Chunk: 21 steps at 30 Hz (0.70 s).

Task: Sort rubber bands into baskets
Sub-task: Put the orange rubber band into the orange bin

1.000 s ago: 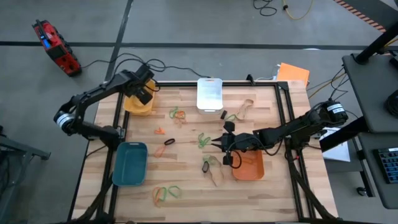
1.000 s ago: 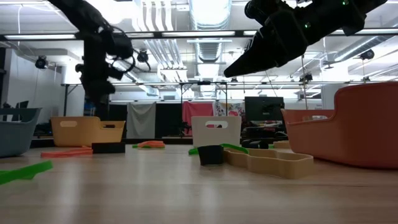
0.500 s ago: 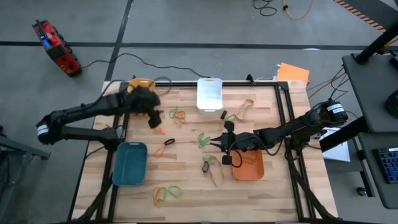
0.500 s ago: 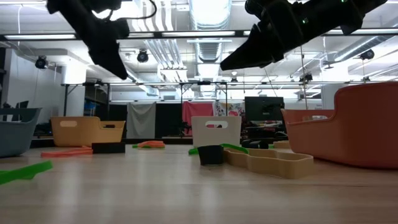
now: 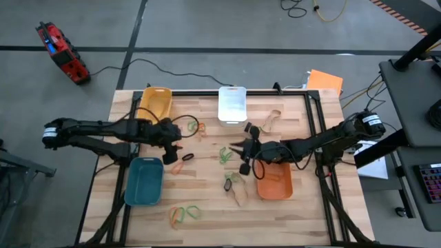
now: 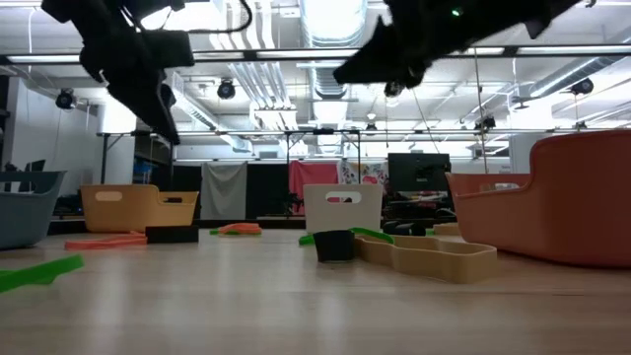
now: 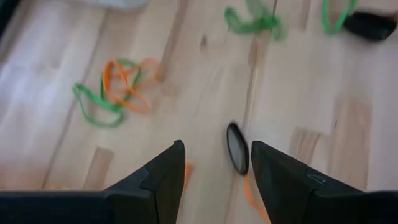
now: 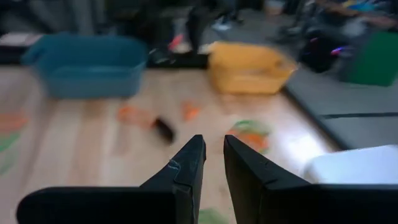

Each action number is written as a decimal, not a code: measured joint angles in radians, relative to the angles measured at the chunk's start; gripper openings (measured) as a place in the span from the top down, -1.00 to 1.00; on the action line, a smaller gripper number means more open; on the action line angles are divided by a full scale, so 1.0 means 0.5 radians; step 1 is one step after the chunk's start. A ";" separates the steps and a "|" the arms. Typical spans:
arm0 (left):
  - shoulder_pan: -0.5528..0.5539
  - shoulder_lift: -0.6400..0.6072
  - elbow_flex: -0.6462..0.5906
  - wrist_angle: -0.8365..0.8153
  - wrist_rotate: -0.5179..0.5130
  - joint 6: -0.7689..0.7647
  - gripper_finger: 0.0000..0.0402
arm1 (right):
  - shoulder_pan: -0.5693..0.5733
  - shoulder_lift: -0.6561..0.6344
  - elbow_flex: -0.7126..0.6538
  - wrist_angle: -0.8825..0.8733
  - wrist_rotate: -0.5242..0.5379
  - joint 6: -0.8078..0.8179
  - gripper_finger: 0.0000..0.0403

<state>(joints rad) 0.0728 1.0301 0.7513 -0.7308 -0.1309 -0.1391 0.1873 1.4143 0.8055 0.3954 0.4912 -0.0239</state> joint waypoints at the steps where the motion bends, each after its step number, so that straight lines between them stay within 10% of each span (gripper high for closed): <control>1: 0.000 0.016 0.000 -0.023 -0.001 -0.010 0.16 | -0.009 -0.001 0.023 -0.006 0.014 -0.030 0.72; 21: 0.000 0.379 -0.075 0.044 -0.001 0.013 0.16 | -0.009 -0.037 0.234 -1.014 0.011 0.208 0.72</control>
<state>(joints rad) 0.0727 1.2196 0.7137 -0.7086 -0.1314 -0.1328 0.1829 1.3960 0.9222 -0.1115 0.4965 0.0802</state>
